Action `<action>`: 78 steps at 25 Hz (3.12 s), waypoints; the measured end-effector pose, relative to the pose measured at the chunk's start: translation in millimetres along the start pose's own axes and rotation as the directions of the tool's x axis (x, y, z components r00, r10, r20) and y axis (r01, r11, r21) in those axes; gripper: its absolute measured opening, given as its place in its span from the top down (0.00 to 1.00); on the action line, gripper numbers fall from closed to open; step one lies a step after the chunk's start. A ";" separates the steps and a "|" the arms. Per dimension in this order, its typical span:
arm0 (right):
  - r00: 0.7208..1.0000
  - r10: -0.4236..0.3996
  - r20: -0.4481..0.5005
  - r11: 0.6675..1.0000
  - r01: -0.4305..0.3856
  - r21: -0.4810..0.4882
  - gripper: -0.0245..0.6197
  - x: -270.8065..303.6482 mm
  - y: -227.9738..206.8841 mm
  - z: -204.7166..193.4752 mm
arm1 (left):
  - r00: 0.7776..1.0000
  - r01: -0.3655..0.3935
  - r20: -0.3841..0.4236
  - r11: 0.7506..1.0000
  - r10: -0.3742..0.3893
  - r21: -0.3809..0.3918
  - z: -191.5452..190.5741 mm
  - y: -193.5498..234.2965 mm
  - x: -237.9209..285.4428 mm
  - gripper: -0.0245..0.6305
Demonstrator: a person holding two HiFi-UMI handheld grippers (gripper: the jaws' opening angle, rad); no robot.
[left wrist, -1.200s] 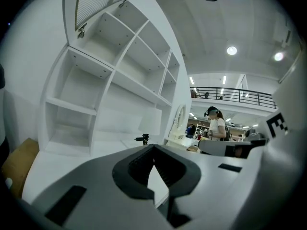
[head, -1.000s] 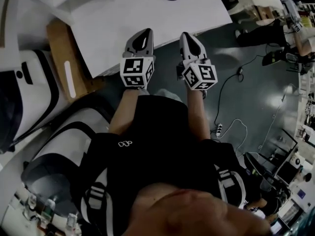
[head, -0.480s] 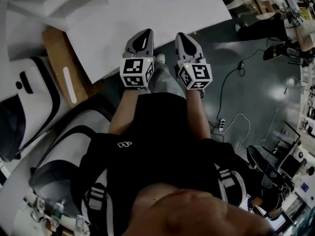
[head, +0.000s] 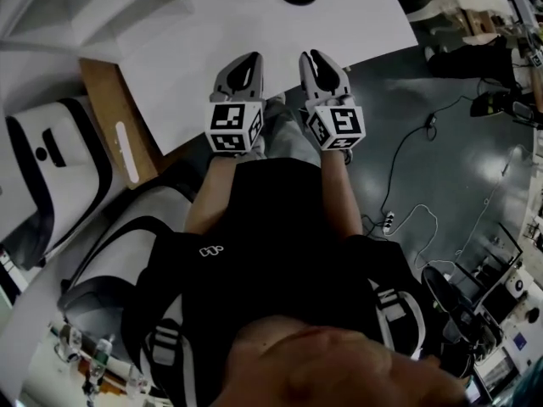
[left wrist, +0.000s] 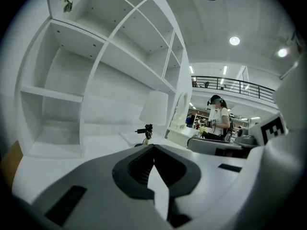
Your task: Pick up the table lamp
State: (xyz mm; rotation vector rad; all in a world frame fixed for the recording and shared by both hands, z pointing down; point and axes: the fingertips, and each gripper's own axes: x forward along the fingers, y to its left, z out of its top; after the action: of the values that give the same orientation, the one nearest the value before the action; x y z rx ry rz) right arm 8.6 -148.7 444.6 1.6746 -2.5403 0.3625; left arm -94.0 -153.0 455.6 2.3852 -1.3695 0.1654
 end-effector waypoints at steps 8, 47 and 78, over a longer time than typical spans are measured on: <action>1.000 0.001 -0.026 1.000 -0.001 0.028 0.84 62.5 -68.9 -18.6 | 0.999 -0.026 -0.033 0.999 0.026 0.019 4.9 9.8 71.0 0.95; 0.996 0.065 -0.065 0.983 -0.075 -0.169 0.72 249.3 -177.5 -82.6 | 0.968 -0.188 -0.154 0.979 0.199 0.079 -2.3 38.4 151.1 0.95; 0.976 0.061 -0.209 0.988 -0.088 -0.123 0.80 253.9 -173.0 -80.5 | 0.970 -0.205 -0.117 0.975 0.214 0.082 9.9 54.0 142.6 0.95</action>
State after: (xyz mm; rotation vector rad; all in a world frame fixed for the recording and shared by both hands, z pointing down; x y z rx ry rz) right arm 59.9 -421.9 598.2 1.4197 -2.4233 0.3448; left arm -67.1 -296.1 501.9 2.2369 -1.5766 0.4197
